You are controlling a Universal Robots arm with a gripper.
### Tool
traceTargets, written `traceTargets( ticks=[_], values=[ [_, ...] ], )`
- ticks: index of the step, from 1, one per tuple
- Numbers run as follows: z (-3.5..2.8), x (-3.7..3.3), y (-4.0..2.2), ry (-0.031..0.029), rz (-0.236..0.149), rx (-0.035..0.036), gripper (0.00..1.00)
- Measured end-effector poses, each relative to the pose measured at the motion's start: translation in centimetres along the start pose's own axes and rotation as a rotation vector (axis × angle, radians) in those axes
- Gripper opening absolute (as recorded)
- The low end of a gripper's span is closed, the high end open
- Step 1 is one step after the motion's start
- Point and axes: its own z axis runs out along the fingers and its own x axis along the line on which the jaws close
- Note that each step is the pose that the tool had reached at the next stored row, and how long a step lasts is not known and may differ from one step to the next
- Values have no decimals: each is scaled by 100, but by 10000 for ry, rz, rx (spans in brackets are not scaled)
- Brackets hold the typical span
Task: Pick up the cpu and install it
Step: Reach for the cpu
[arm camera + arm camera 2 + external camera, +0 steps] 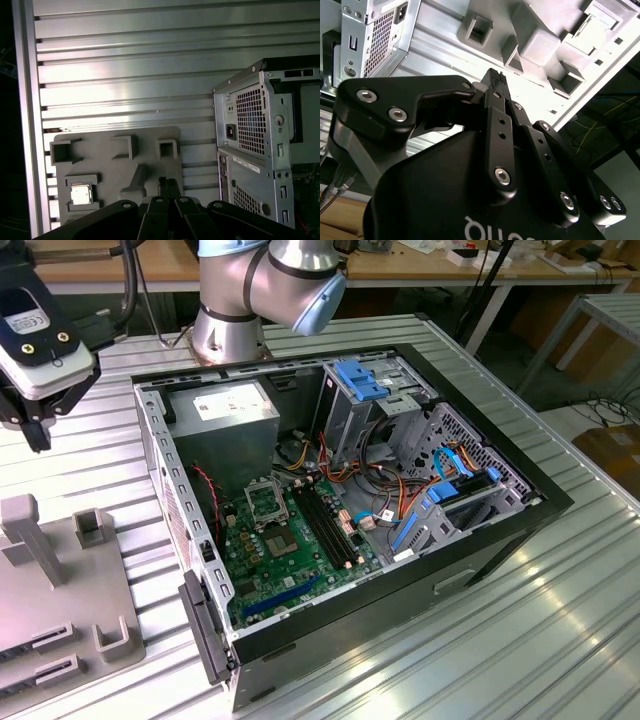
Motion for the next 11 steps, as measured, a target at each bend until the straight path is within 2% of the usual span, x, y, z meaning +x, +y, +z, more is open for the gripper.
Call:
traceTargets(
  ticks=[11],
  values=[
    [1,41,-3,0,1,0,11]
  ],
)
